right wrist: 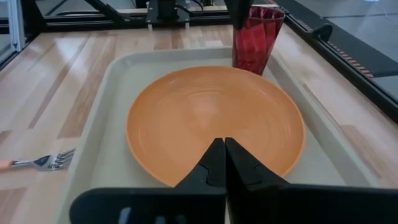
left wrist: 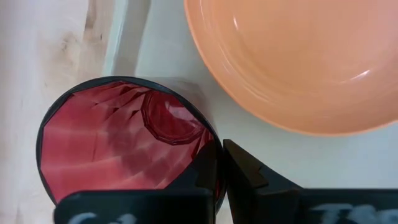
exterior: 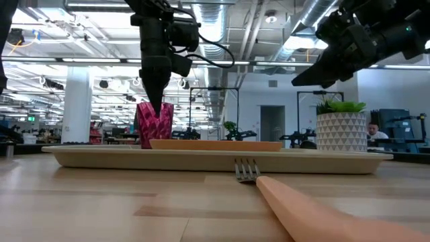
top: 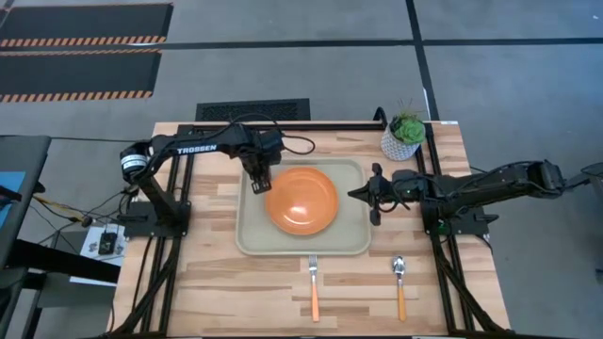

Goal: Pick and place plate/cup/fork/spoon on tray
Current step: Put the red cup to the top right of the orange plate on the gray serving tray

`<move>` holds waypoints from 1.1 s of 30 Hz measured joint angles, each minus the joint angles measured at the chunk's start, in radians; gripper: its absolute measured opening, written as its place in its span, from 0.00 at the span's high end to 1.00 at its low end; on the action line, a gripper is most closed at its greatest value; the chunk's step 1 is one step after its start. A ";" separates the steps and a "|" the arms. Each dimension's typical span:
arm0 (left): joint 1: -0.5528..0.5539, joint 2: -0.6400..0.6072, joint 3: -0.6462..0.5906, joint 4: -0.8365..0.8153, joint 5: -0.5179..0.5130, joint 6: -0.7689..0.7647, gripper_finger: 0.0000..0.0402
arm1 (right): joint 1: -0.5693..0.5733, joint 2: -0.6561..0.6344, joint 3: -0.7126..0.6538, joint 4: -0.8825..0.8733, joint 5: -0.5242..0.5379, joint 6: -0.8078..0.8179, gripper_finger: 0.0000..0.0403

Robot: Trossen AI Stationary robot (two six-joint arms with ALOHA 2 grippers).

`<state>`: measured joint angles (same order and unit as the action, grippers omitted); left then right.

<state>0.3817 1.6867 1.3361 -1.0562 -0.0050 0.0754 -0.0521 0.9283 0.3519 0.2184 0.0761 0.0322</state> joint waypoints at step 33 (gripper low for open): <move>-0.006 -0.201 -0.048 0.129 0.040 0.011 0.72 | -0.013 0.044 0.099 -0.001 -0.006 -0.033 0.98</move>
<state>0.3752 1.4854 1.2876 -0.9269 0.0346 0.0868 -0.0654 0.9725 0.4509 0.2175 0.0705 -0.0009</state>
